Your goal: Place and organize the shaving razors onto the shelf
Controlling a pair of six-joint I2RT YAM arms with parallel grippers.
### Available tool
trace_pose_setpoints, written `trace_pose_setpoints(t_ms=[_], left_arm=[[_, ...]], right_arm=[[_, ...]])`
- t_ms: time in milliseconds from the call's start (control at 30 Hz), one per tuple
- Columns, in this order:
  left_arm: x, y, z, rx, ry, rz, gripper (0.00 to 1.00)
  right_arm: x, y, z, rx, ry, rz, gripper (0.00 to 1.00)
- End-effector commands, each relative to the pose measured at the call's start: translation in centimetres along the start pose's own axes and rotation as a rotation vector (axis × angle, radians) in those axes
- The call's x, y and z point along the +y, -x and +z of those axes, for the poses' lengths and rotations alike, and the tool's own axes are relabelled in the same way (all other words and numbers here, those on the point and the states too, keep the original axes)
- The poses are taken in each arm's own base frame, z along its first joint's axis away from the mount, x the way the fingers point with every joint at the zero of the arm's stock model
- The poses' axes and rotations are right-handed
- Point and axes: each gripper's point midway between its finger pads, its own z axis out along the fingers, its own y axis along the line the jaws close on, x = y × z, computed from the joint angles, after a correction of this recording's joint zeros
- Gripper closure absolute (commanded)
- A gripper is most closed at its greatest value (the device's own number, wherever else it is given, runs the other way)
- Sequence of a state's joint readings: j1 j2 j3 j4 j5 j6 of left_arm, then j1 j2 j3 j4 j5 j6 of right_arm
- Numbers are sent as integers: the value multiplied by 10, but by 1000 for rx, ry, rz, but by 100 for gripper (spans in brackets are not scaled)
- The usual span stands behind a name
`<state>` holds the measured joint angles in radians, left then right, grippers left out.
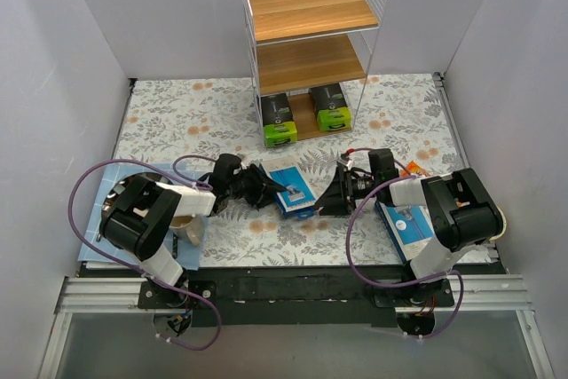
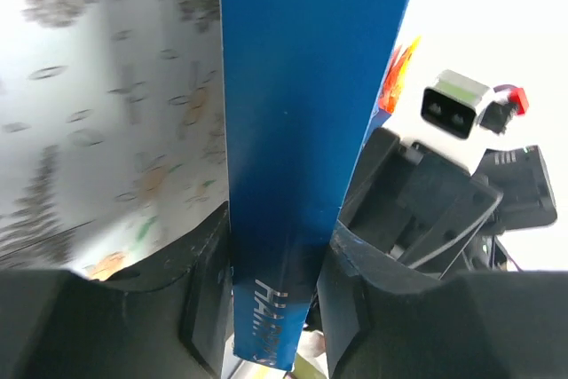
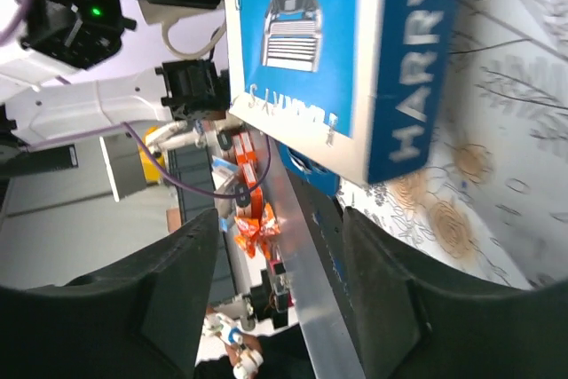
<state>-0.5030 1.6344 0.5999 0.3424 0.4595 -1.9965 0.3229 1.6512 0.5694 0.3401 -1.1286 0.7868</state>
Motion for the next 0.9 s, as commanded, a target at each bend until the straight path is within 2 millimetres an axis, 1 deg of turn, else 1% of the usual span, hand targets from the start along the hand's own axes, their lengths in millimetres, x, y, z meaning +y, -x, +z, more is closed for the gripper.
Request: trace_pose_setpoints(t_ms=[0,67,100,200,300,433,533,633,733,767,867], left_arm=[[2,2,-18,-7,-51,2,69],[3,-1,-23,18,-67,2,69],[-3,-2,-26,21,-94,16,69],[-14,-8,-29,54,-137,30,69],[-21,-9,-29,69,-157,38,68],[-22,-10,-26,78,-156,29,67],[-28,-13,-26,88,-169,34,67],[-31,-15,-25,93,-175,41,66],[-31,-13,-24,87,-174,41,66],[-33,-13,-23,88,-178,42,66],[-35,-12,-23,90,-182,42,65]], right_arm=[[-4,4,-17,-56,11,63,31],[-9,5,-19,-67,5,102,28],[-11,6,-19,-74,2,118,27],[-12,9,-17,-75,6,145,23],[-11,16,-13,-66,14,158,22],[-6,27,-5,-47,26,165,21],[-6,29,-1,-27,32,189,20],[-4,27,3,-1,41,193,22],[1,21,7,33,42,172,30],[-1,17,8,40,34,188,34],[-3,14,8,34,17,196,41]])
